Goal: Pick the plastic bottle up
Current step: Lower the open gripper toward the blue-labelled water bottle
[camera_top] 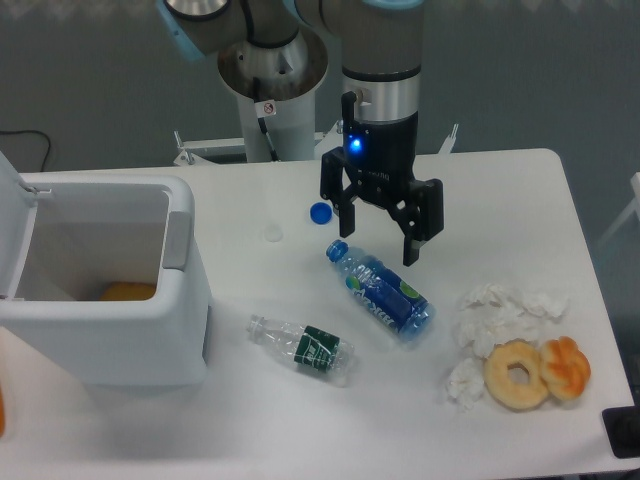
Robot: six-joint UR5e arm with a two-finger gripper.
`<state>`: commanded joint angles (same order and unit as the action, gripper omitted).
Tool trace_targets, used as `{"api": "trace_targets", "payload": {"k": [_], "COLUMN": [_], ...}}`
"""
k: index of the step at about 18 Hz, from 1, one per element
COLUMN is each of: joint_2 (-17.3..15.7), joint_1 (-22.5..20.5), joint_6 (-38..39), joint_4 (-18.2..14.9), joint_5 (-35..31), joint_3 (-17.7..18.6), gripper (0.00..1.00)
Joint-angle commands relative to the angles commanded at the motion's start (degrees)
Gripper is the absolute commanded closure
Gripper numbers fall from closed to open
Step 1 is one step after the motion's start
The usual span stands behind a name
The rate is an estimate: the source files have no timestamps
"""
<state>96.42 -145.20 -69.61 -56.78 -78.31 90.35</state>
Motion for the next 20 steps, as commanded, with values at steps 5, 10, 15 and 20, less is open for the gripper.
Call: {"api": "trace_targets", "payload": {"k": [5,10,15,20], "joint_2": [0.0,-0.1,-0.6,-0.4], "joint_1": [0.2,0.8,1.0,1.8], "joint_6": [0.1,0.9,1.6,1.5], "joint_4": [0.3,0.4,2.4,3.2], "joint_5": [0.2,0.8,1.8,1.9], "joint_3": [0.2,1.7,5.7,7.5], "gripper": [0.0,0.0,0.0,0.0]}}
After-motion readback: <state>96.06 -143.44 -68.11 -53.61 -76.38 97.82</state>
